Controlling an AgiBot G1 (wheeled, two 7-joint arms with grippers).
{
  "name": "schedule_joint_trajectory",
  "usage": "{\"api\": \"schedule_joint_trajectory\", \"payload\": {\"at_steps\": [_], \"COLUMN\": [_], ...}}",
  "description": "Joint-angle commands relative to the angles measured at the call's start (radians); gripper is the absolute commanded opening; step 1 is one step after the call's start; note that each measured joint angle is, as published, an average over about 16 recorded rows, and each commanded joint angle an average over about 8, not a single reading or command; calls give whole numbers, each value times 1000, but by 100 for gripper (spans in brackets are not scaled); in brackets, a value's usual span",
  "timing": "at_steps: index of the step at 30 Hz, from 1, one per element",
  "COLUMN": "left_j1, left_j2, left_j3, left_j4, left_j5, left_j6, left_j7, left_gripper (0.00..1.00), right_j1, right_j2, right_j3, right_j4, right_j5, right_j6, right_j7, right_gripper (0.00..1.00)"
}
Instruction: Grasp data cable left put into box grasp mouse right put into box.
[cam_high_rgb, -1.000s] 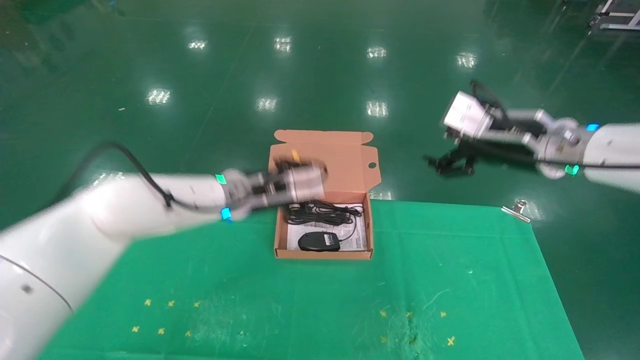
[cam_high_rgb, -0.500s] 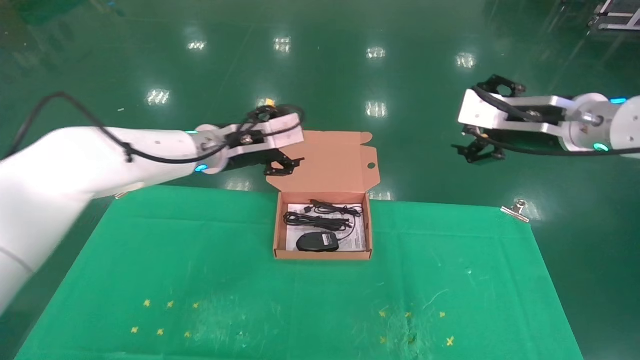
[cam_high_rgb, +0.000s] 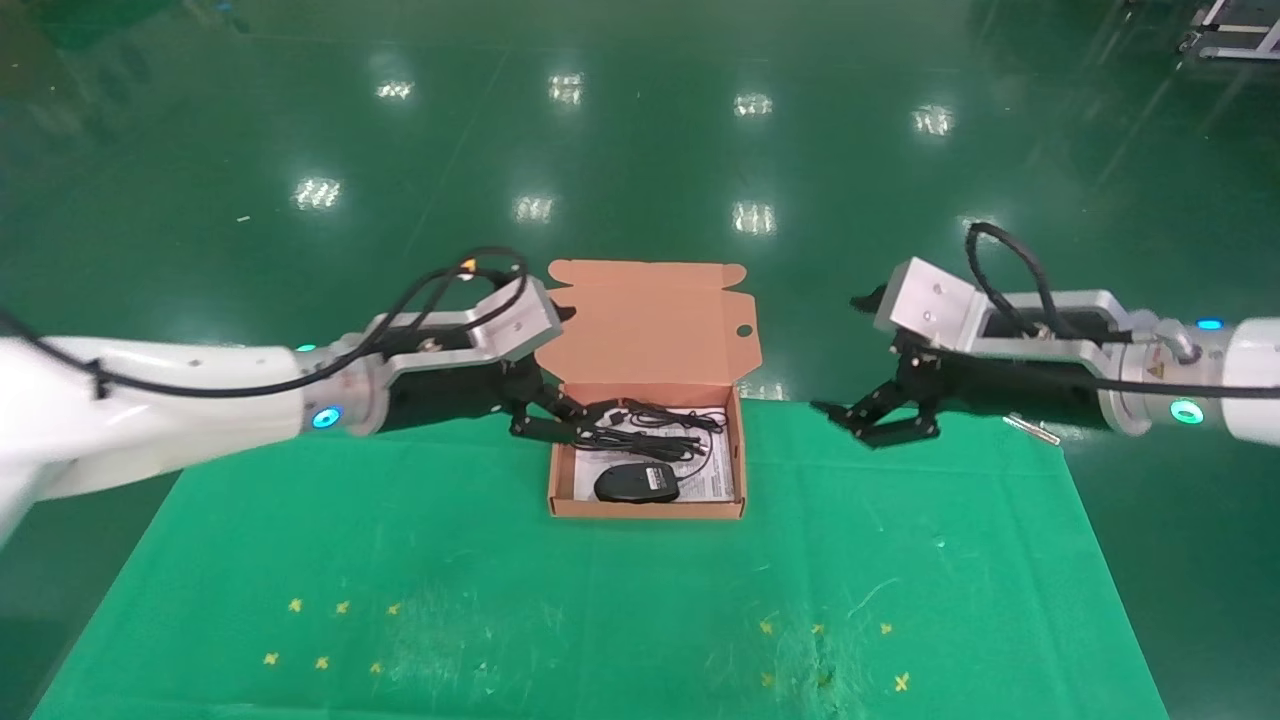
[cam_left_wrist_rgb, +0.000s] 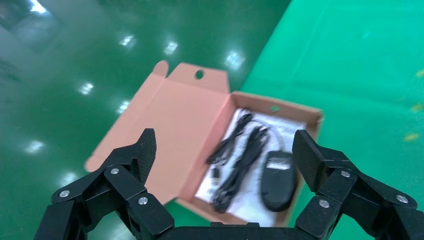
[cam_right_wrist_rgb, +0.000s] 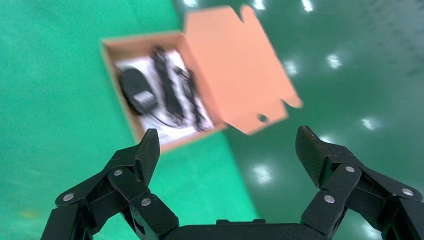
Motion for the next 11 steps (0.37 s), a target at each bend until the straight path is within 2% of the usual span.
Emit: {"api": "schedule_joint_trajectory", "payload": {"at_steps": [1,11], "left_j1": [19,100], "left_j2": [-23,-122], "left_j3": [-22,-114], "left_j4": [-22,-115], "left_j5": [-33,-172], "left_j6": [31,162], "left_j7": [-7,-38], "left_gripper": [100,100], "right_j1": [-23,-121], "right_j2": [7,38], "right_j3": [24,127], "right_j4": [9,47], "right_j5": [35,182], "right_j6": [-25,-133], "right_j7": [-3,-14], "right_gripper": [100,100]}}
